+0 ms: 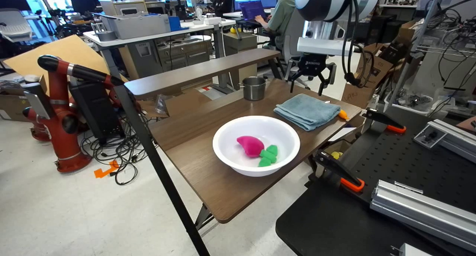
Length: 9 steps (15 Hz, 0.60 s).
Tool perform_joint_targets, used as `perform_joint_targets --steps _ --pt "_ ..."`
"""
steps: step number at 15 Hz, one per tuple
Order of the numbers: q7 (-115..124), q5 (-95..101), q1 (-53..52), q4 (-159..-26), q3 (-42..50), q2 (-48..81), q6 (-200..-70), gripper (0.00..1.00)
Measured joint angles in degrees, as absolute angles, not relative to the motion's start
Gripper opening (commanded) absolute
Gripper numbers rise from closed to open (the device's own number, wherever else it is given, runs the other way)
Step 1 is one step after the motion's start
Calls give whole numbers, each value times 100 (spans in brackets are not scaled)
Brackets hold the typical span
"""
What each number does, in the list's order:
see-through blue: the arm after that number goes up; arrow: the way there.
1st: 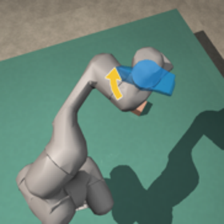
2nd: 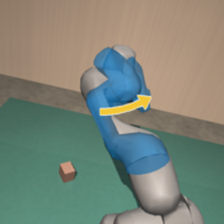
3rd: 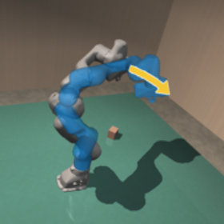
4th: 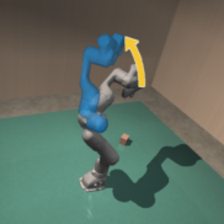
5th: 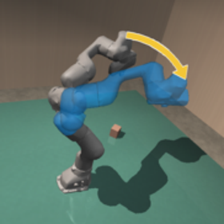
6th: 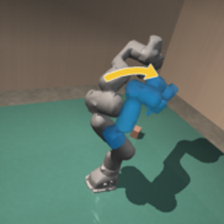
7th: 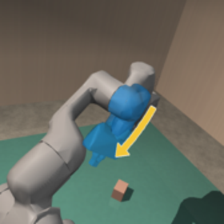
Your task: Slide the towel to the right on the desk
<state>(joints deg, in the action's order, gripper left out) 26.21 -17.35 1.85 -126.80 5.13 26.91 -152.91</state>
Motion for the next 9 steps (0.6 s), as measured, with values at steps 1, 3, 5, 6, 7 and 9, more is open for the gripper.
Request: perform_joint_targets --steps 1,3,5,6,7,9 --pt "2606 -1735 167 -12795 513 2548 -15291 100" --pt "2600 -1735 141 -12915 513 2436 -15293 100" --pt "2595 -1735 140 -12939 513 2437 -15302 100" --pt "2593 -1735 140 -12939 513 2437 -15304 100" --pt "2593 -1735 140 -12939 513 2437 -15305 100" --pt "2592 -1735 140 -12939 513 2437 -15306 100"
